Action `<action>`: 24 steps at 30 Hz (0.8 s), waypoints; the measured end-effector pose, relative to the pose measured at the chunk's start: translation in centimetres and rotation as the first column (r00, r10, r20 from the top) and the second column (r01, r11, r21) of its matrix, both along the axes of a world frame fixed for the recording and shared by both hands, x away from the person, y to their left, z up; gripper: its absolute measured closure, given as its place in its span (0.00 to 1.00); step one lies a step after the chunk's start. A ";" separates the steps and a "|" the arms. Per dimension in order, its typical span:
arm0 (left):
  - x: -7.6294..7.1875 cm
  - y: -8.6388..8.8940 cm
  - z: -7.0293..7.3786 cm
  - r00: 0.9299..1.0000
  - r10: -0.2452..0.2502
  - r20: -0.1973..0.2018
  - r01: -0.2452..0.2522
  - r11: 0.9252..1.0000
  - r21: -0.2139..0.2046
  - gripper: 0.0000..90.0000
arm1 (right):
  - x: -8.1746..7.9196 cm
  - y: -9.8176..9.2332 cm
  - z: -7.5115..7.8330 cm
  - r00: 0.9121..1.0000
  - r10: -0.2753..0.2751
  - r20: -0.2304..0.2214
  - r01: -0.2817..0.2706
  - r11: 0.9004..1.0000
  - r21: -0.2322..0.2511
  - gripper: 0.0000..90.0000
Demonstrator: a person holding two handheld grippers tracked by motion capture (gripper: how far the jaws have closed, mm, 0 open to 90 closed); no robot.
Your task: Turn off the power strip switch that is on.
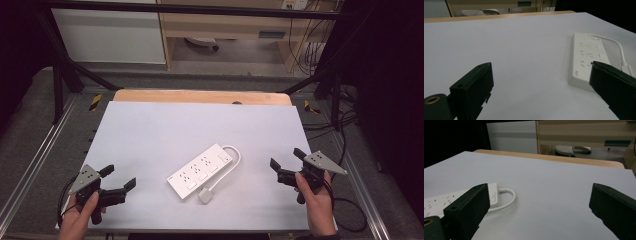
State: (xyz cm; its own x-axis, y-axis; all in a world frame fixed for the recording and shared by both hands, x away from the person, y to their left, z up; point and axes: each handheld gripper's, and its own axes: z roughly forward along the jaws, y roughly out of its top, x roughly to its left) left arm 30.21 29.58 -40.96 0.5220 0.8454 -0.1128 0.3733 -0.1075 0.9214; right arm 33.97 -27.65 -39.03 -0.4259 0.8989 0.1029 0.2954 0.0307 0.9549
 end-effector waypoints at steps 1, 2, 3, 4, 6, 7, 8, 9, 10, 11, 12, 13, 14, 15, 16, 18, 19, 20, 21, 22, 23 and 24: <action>0.0 0.0 0.0 1.000 0.000 0.001 0.000 1.000 0.001 0.06 | 0.0 -0.2 -0.3 1.000 -0.006 -0.004 0.006 1.000 0.002 0.04; 0.0 0.0 0.0 1.000 0.000 0.001 0.000 1.000 0.001 0.06 | 0.0 -0.4 -0.5 1.000 -0.008 -0.011 0.008 1.000 0.002 0.04; 0.0 0.0 0.0 1.000 0.000 0.001 0.000 1.000 0.001 0.06 | 0.0 -0.4 -0.5 1.000 -0.008 -0.011 0.008 1.000 0.002 0.04; 0.0 0.0 0.0 1.000 0.000 0.002 0.000 1.000 0.001 0.06 | -0.1 -0.6 -0.6 1.000 -0.012 -0.015 0.012 1.000 0.004 0.04; 0.0 0.0 0.0 1.000 0.001 0.003 -0.001 1.000 0.000 0.06 | 0.0 -0.9 -1.1 0.999 -0.014 -0.030 0.015 1.000 0.014 0.04; 0.0 0.0 0.0 1.000 0.001 0.002 -0.001 1.000 0.000 0.06 | 0.0 -1.1 -1.3 0.999 -0.017 -0.032 0.017 1.000 0.014 0.04; 0.0 0.0 0.0 1.000 0.000 0.002 0.000 1.000 0.000 0.06 | 0.0 -1.2 -1.5 0.999 -0.020 -0.034 0.020 1.000 0.008 0.04; 0.0 0.0 0.0 1.000 0.000 0.002 0.000 1.000 0.001 0.06 | 0.0 -1.2 -1.6 0.999 -0.020 -0.037 0.021 1.000 0.003 0.05; 0.0 0.0 0.0 1.000 -0.001 0.004 0.001 1.000 0.003 0.06 | 0.1 -1.3 -1.8 0.999 -0.034 -0.036 0.033 0.999 -0.019 0.05; 0.0 0.0 0.0 1.000 -0.001 0.003 0.001 1.000 0.003 0.06 | 0.1 -1.4 -2.0 0.999 -0.036 -0.040 0.035 0.999 -0.027 0.05; 0.0 0.0 0.0 1.000 -0.001 0.003 0.001 1.000 0.003 0.06 | 0.2 -1.4 -2.1 0.998 -0.038 -0.046 0.037 0.999 -0.023 0.05; 0.0 0.0 0.0 1.000 0.000 0.002 0.000 1.000 0.001 0.06 | 0.2 -1.4 -2.1 0.998 -0.038 -0.046 0.037 0.999 -0.023 0.05; 0.0 0.0 0.0 1.000 0.001 0.003 -0.001 1.000 0.000 0.06 | 0.3 -1.5 -2.3 0.998 -0.034 -0.052 0.033 0.999 -0.024 0.05; 0.0 0.0 0.0 1.000 0.001 0.003 -0.001 1.000 0.000 0.06 | 0.3 -1.5 -2.5 0.998 -0.034 -0.060 0.032 0.999 -0.027 0.05; 0.0 0.0 0.0 1.000 0.001 0.002 -0.001 1.000 0.000 0.06 | 0.4 -1.5 -2.6 0.998 -0.030 -0.064 0.028 0.999 -0.030 0.05; 0.0 0.0 0.0 1.000 0.000 0.001 0.000 1.000 0.000 0.06 | 0.4 -1.5 -2.9 0.997 -0.027 -0.072 0.025 0.999 -0.032 0.05; 0.0 0.0 0.0 1.000 -0.001 0.000 0.001 1.000 0.002 0.06 | 0.5 -1.5 -3.0 0.997 -0.023 -0.079 0.021 0.999 -0.031 0.05; 0.0 0.0 0.0 1.000 -0.002 0.000 0.002 1.000 0.002 0.06 | 0.5 -1.4 -3.1 0.996 -0.020 -0.083 0.017 0.999 -0.033 0.05; 0.0 -0.1 0.0 1.000 -0.002 0.001 0.002 1.000 0.002 0.06 | 0.6 -1.3 -3.2 0.996 -0.013 -0.090 0.009 0.999 -0.038 0.05; 0.0 0.0 0.0 1.000 -0.002 0.000 0.002 1.000 0.002 0.06 | 0.7 -1.2 -3.4 0.995 -0.006 -0.097 0.002 0.999 -0.043 0.05; 0.0 0.0 0.0 1.000 0.000 0.000 0.000 1.000 0.001 0.06 | 0.8 -0.9 -3.6 0.994 0.011 -0.110 -0.017 0.998 -0.059 0.05; 0.0 0.0 0.0 1.000 0.000 0.000 0.000 1.000 0.001 0.06 | 0.8 -0.8 -3.7 0.993 0.015 -0.117 -0.023 0.998 -0.062 0.05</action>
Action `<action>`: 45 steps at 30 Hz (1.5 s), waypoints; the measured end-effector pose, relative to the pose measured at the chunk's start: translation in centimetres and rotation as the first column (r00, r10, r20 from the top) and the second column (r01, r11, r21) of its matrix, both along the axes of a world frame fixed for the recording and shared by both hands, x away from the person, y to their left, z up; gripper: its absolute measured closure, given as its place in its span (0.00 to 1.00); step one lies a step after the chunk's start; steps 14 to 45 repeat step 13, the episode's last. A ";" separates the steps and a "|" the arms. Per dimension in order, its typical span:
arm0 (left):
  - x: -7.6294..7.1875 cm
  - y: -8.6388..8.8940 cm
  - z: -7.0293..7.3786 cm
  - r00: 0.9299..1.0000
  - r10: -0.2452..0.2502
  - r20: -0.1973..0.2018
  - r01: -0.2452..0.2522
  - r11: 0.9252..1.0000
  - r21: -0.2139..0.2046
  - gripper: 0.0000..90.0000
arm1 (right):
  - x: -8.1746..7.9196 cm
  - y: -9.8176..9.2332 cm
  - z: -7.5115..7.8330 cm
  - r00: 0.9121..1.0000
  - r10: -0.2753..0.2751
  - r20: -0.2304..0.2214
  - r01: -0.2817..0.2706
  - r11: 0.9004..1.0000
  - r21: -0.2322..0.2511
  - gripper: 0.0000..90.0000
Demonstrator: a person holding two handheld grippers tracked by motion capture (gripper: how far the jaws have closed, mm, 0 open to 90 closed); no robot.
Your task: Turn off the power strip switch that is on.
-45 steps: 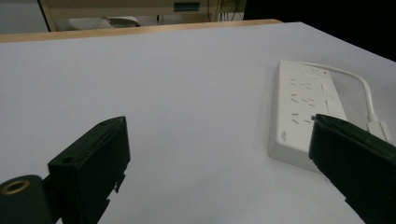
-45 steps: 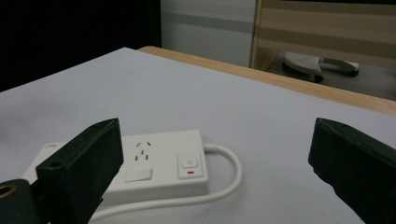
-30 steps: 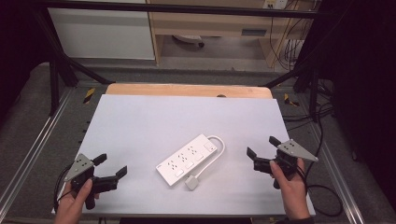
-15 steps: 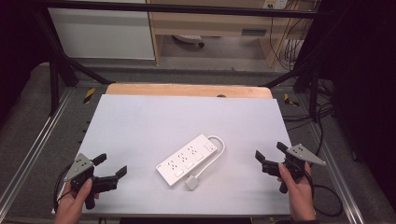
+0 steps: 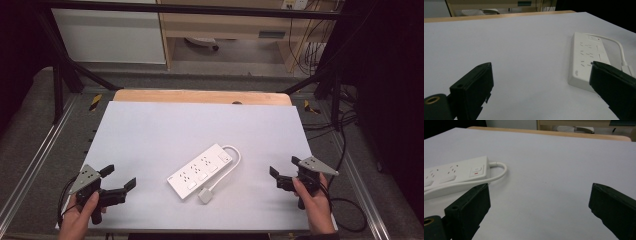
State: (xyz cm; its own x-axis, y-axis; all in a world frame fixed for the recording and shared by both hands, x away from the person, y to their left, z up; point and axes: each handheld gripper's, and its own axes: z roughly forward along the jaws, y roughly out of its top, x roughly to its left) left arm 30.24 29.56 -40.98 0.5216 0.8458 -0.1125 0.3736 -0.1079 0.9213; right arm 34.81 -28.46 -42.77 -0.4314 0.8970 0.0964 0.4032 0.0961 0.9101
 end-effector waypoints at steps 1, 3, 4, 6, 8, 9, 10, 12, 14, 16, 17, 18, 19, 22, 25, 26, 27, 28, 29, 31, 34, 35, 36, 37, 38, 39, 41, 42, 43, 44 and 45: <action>0.0 0.0 0.0 1.000 0.000 0.000 0.000 1.000 0.003 0.06 | 0.1 0.2 -0.1 1.000 0.005 -0.010 -0.005 1.000 -0.004 0.05; 0.0 0.0 0.0 1.000 0.000 0.000 0.000 1.000 0.001 0.06 | 0.2 0.4 -0.4 1.000 0.012 -0.016 -0.013 1.000 -0.015 0.05; 0.0 0.0 0.0 1.000 -0.001 -0.002 0.001 1.000 0.003 0.06 | 0.2 0.4 -0.4 1.000 0.012 -0.016 -0.013 1.000 -0.015 0.05; 0.0 0.0 0.0 1.000 -0.001 -0.003 0.001 1.000 0.002 0.06 | 0.3 1.0 -0.8 0.999 0.031 -0.038 -0.032 0.999 -0.026 0.05; 0.0 0.0 0.0 1.000 -0.001 -0.002 0.001 1.000 0.006 0.06 | 0.4 1.4 -0.9 0.998 0.044 -0.049 -0.046 0.998 -0.038 0.05; 0.0 -0.1 -0.1 1.000 -0.002 -0.003 0.002 1.000 0.007 0.06 | 0.4 1.4 -0.9 0.998 0.044 -0.049 -0.046 0.998 -0.038 0.05; 0.0 -0.1 -0.1 1.000 -0.003 -0.004 0.003 1.000 0.005 0.06 | 0.5 1.6 -1.0 0.997 0.050 -0.055 -0.053 0.998 -0.045 0.05; 0.1 -0.1 -0.1 1.000 -0.004 -0.005 0.004 1.000 0.005 0.06 | 0.6 2.0 -1.3 0.996 0.058 -0.070 -0.062 0.996 -0.066 0.05; 0.1 -0.1 -0.1 1.000 -0.004 -0.006 0.004 1.000 0.003 0.06 | 0.8 2.2 -1.5 0.995 0.055 -0.082 -0.062 0.994 -0.091 0.04; 0.1 -0.1 -0.1 1.000 -0.004 -0.006 0.004 1.000 0.003 0.06 | 0.8 2.2 -1.5 0.995 0.055 -0.082 -0.062 0.994 -0.091 0.04; 0.1 -0.1 -0.1 1.000 -0.004 -0.006 0.004 1.000 0.003 0.06 | 0.8 2.2 -1.5 0.995 0.055 -0.082 -0.062 0.994 -0.091 0.04; 0.1 -0.1 -0.1 1.000 -0.004 -0.006 0.004 1.000 0.003 0.06 | 0.8 2.2 -1.5 0.995 0.055 -0.082 -0.062 0.994 -0.091 0.04; 0.1 -0.1 -0.1 1.000 -0.004 -0.006 0.004 1.000 0.003 0.06 | 0.8 2.2 -1.5 0.995 0.055 -0.082 -0.062 0.994 -0.091 0.04; 0.1 -0.1 -0.1 1.000 -0.004 -0.006 0.004 1.000 0.003 0.06 | 0.8 2.2 -1.5 0.995 0.055 -0.082 -0.062 0.994 -0.091 0.04; 0.1 -0.1 -0.1 1.000 -0.004 -0.006 0.004 1.000 0.003 0.06 | 0.8 2.2 -1.5 0.995 0.055 -0.082 -0.062 0.994 -0.091 0.04; 0.1 -0.1 -0.1 1.000 -0.004 -0.006 0.004 1.000 0.003 0.06 | 0.8 2.2 -1.5 0.995 0.055 -0.082 -0.062 0.994 -0.091 0.04; 0.1 -0.1 -0.1 1.000 -0.004 -0.006 0.004 1.000 0.003 0.06 | 0.8 2.2 -1.5 0.995 0.055 -0.082 -0.062 0.994 -0.091 0.04; 0.1 -0.1 -0.1 1.000 -0.004 -0.006 0.004 1.000 0.003 0.06 | 0.8 2.2 -1.5 0.995 0.055 -0.082 -0.062 0.994 -0.091 0.04; 0.1 -0.1 -0.1 1.000 -0.004 -0.006 0.004 1.000 0.003 0.06 | 0.8 2.2 -1.5 0.995 0.055 -0.082 -0.062 0.994 -0.091 0.04; 0.1 -0.1 -0.1 1.000 -0.004 -0.006 0.004 1.000 0.003 0.06 | 0.8 2.2 -1.5 0.995 0.055 -0.082 -0.062 0.994 -0.091 0.04; 0.1 -0.1 -0.1 1.000 -0.004 -0.006 0.004 1.000 0.003 0.06 | 0.8 2.2 -1.5 0.995 0.055 -0.082 -0.062 0.994 -0.091 0.04; 0.1 -0.1 -0.1 1.000 -0.004 -0.006 0.004 1.000 0.003 0.06 | 0.8 2.2 -1.5 0.995 0.055 -0.082 -0.062 0.994 -0.091 0.04; 0.1 -0.1 -0.1 1.000 -0.004 -0.006 0.004 1.000 0.003 0.06 | 0.8 2.2 -1.5 0.995 0.055 -0.082 -0.062 0.994 -0.091 0.04; 0.1 -0.1 -0.1 1.000 -0.004 -0.006 0.004 1.000 0.003 0.06 | 0.8 2.2 -1.5 0.995 0.055 -0.082 -0.062 0.994 -0.091 0.04; 0.1 -0.1 -0.1 1.000 -0.004 -0.006 0.004 1.000 0.003 0.06 | 0.8 2.2 -1.5 0.995 0.055 -0.082 -0.062 0.994 -0.091 0.04; 0.1 -0.1 -0.1 1.000 -0.004 -0.006 0.004 1.000 0.003 0.06 | 0.8 2.2 -1.5 0.995 0.055 -0.082 -0.062 0.994 -0.091 0.04; 0.1 -0.1 -0.1 1.000 -0.004 -0.006 0.004 1.000 0.003 0.06 | 0.8 2.2 -1.5 0.995 0.055 -0.082 -0.062 0.994 -0.091 0.04; 0.1 -0.1 -0.1 1.000 -0.004 -0.006 0.004 1.000 0.003 0.06 | 0.8 2.2 -1.5 0.995 0.055 -0.082 -0.062 0.994 -0.091 0.04; 0.1 -0.1 -0.1 1.000 -0.004 -0.006 0.004 1.000 0.003 0.06 | 0.8 2.2 -1.5 0.995 0.055 -0.082 -0.062 0.994 -0.091 0.04; 0.1 -0.1 -0.1 1.000 -0.004 -0.006 0.004 1.000 0.003 0.06 | 0.8 2.2 -1.5 0.995 0.055 -0.082 -0.062 0.994 -0.091 0.04; 0.1 -0.1 -0.1 1.000 -0.004 -0.006 0.004 1.000 0.003 0.06 | 0.8 2.2 -1.5 0.995 0.055 -0.082 -0.062 0.994 -0.091 0.04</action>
